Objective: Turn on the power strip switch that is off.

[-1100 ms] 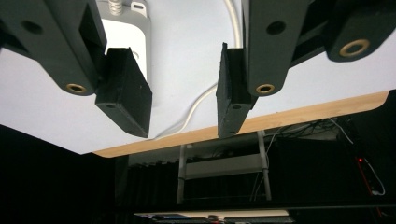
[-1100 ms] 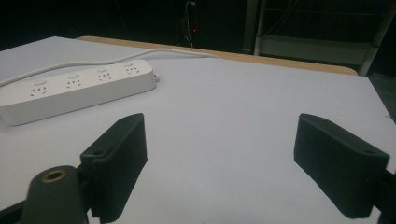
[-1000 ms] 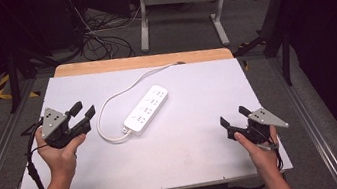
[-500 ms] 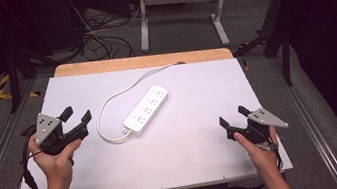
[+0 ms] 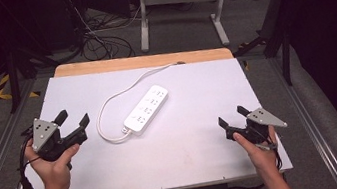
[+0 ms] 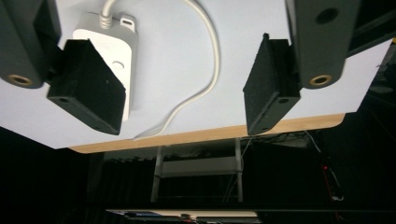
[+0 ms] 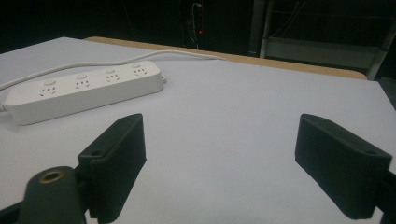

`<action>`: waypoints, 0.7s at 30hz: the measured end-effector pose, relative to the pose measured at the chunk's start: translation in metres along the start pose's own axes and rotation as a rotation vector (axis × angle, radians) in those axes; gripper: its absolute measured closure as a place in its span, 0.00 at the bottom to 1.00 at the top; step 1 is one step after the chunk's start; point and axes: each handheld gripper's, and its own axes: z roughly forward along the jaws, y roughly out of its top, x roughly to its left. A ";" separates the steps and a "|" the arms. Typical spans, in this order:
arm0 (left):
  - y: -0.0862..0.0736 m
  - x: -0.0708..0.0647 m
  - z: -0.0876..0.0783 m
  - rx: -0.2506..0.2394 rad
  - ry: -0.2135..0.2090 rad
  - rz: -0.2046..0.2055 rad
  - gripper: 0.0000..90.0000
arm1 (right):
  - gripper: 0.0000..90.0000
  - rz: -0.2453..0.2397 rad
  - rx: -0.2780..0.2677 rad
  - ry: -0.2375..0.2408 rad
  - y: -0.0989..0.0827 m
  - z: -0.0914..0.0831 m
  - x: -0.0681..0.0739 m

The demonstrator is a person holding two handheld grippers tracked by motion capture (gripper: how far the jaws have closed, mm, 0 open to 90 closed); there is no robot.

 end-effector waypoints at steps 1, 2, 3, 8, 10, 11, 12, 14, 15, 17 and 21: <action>0.000 -0.001 0.001 0.002 0.038 -0.006 0.15 | 0.19 -0.001 -0.002 -0.001 0.000 0.000 0.000; 0.000 -0.001 0.001 0.003 0.062 -0.014 0.15 | 0.19 -0.001 -0.002 -0.001 0.000 0.000 0.000; 0.000 0.000 0.001 0.001 0.059 -0.022 0.16 | 0.19 0.001 -0.004 -0.001 0.000 0.000 0.000; 0.000 0.001 0.002 0.000 0.045 -0.030 0.14 | 0.19 0.000 -0.003 0.000 0.000 0.000 0.000; -0.001 0.002 0.001 -0.005 0.025 -0.019 0.02 | 0.18 0.003 -0.005 -0.001 0.000 0.000 0.000; -0.001 0.003 0.000 -0.010 0.004 -0.014 0.02 | 0.18 0.003 -0.005 -0.001 0.000 0.000 0.000; -0.002 0.003 -0.001 -0.015 -0.006 -0.007 0.01 | 0.18 0.004 -0.007 -0.001 0.000 0.000 -0.001; -0.003 0.004 -0.002 -0.011 -0.006 0.001 0.03 | 0.18 0.003 -0.007 -0.001 0.000 -0.001 -0.001; -0.003 0.005 -0.001 -0.013 -0.008 -0.002 0.03 | 0.18 0.003 -0.007 -0.001 0.000 -0.001 -0.001; -0.004 0.006 -0.002 -0.008 -0.006 -0.004 0.03 | 0.18 0.002 -0.007 -0.001 0.000 -0.001 -0.001; -0.005 0.007 -0.002 -0.007 -0.017 -0.007 0.04 | 0.18 0.001 -0.007 0.000 0.000 0.000 -0.001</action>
